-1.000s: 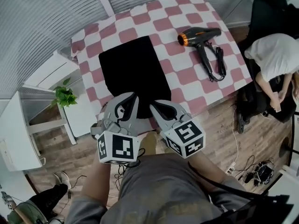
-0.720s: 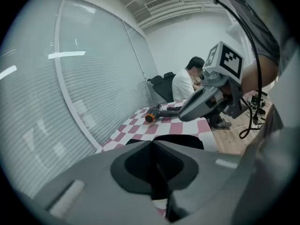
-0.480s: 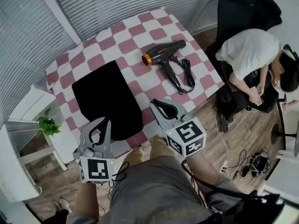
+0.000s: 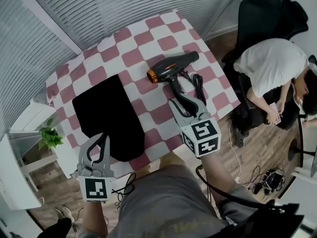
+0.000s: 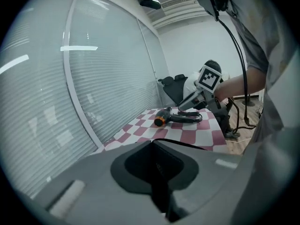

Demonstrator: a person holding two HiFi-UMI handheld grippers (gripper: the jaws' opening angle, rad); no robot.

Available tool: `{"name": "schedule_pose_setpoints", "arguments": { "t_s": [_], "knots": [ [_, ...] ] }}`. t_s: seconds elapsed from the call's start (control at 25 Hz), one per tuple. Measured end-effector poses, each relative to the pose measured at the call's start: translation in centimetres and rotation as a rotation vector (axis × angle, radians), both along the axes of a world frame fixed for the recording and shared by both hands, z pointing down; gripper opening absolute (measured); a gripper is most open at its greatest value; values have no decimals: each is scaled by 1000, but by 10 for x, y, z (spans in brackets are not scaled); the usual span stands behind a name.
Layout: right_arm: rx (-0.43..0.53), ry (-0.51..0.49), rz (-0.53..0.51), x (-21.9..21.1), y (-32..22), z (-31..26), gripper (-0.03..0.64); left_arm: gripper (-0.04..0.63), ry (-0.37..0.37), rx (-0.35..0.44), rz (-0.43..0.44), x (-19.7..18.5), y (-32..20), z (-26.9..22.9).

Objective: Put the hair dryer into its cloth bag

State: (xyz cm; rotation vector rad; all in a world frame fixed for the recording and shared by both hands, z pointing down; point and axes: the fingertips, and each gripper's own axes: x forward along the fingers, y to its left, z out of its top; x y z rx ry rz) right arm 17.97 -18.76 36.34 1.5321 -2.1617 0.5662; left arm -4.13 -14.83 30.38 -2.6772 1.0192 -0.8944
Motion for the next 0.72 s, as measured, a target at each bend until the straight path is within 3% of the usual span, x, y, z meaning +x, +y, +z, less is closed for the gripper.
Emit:
{"name": "schedule_pose_setpoints", "arguments": {
  "t_s": [0.2,0.44,0.72],
  "knots": [
    [-72,58,36,29,-31,33,220,15,-33,-12,-4,5,-8,2],
    [-198,84,3,33,-52,78,280,15,-55,-41,-59,1,-16,8],
    [-283,123,-13,35,-65,109,284,15,-68,-68,-107,-4,-19,14]
  ]
}}
